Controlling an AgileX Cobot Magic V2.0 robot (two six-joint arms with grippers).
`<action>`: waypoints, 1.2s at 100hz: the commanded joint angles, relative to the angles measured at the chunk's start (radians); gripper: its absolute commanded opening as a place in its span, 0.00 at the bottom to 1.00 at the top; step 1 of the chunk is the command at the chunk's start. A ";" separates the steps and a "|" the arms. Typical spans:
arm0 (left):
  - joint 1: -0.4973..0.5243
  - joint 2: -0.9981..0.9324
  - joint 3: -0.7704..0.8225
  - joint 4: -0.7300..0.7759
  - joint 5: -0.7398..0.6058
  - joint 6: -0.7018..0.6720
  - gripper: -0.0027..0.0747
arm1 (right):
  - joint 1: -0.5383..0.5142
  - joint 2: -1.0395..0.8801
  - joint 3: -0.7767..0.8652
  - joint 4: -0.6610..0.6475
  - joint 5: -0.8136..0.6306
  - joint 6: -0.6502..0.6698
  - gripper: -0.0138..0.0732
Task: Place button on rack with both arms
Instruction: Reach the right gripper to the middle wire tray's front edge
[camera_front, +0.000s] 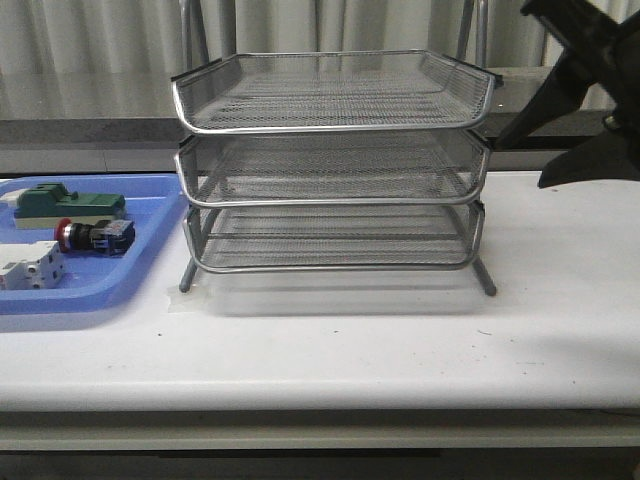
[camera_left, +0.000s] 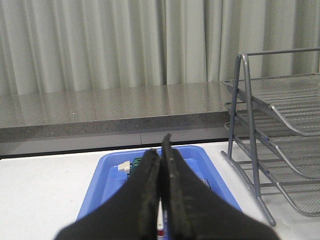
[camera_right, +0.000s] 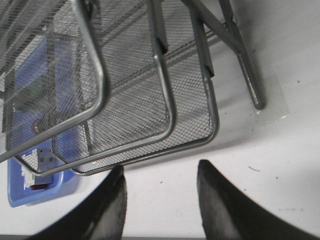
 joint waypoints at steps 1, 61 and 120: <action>0.002 -0.031 0.044 -0.003 -0.084 -0.008 0.01 | 0.002 0.024 -0.059 0.031 -0.016 -0.028 0.56; 0.002 -0.031 0.044 -0.003 -0.084 -0.008 0.01 | 0.020 0.260 -0.247 0.035 -0.010 -0.065 0.56; 0.002 -0.031 0.044 -0.003 -0.084 -0.008 0.01 | 0.020 0.261 -0.246 0.026 0.039 -0.065 0.14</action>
